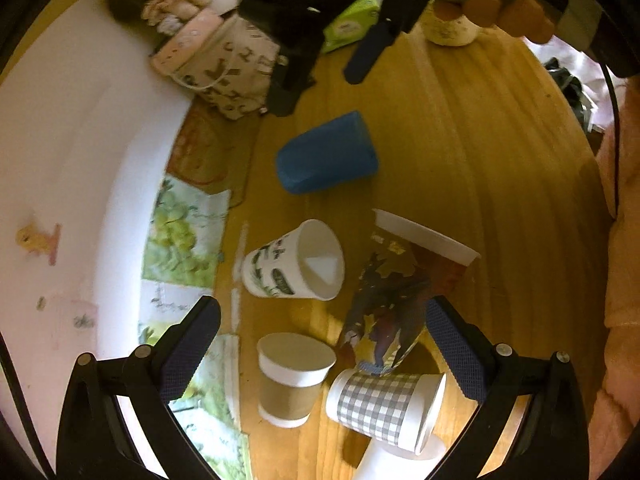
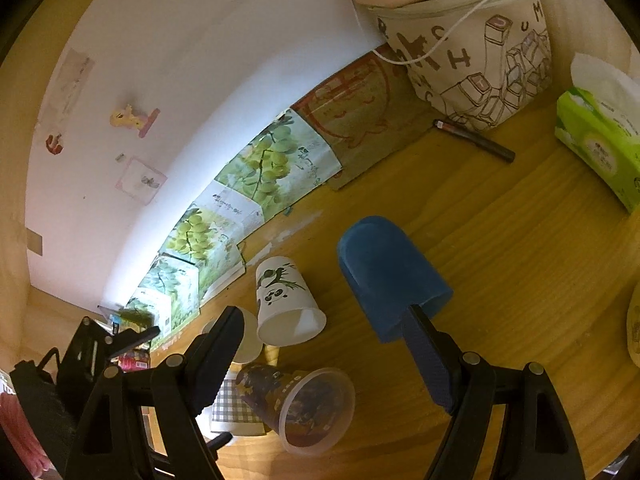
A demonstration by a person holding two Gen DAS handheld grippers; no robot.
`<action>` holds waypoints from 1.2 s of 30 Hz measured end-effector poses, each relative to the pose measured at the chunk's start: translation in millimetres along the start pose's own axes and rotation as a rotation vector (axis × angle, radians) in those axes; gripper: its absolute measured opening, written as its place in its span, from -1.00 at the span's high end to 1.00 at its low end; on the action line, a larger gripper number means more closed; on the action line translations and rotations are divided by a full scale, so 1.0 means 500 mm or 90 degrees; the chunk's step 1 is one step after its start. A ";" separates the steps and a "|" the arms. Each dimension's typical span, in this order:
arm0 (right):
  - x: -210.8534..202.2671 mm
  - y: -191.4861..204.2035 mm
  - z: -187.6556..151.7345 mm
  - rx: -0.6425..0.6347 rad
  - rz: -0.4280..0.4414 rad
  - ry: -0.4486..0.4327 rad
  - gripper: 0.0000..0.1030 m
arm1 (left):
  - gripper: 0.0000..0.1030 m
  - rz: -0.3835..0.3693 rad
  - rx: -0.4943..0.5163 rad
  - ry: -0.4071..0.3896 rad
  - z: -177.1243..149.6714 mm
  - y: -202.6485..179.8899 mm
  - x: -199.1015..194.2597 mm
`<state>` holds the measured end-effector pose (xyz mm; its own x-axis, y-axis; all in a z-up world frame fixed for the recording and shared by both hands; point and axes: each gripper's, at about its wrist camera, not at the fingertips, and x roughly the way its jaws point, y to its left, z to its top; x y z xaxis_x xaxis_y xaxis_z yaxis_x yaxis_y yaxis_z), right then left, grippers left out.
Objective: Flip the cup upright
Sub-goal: 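Move the left gripper down toward the brown printed cup lying on its side, then close the left gripper around the brown printed cup's body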
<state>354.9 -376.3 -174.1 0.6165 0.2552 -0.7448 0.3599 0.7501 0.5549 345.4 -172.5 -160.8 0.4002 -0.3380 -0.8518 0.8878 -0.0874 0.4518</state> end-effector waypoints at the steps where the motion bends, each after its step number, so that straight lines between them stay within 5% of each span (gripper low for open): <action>1: 0.001 -0.002 0.000 0.005 -0.002 0.001 -0.59 | -0.98 -0.008 0.007 -0.002 0.000 -0.002 0.005; 27: 0.026 -0.015 0.012 0.027 -0.036 0.019 -0.59 | -0.97 -0.134 0.052 -0.015 0.001 -0.001 0.105; 36: 0.035 -0.009 0.012 0.020 -0.042 0.030 -0.59 | -0.69 -0.177 0.054 -0.002 0.004 -0.007 0.132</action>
<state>368.5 -378.8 -187.5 0.5578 0.2340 -0.7963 0.4210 0.7471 0.5145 368.2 -196.4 -218.0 0.1431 -0.2928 -0.9454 0.9412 -0.2551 0.2214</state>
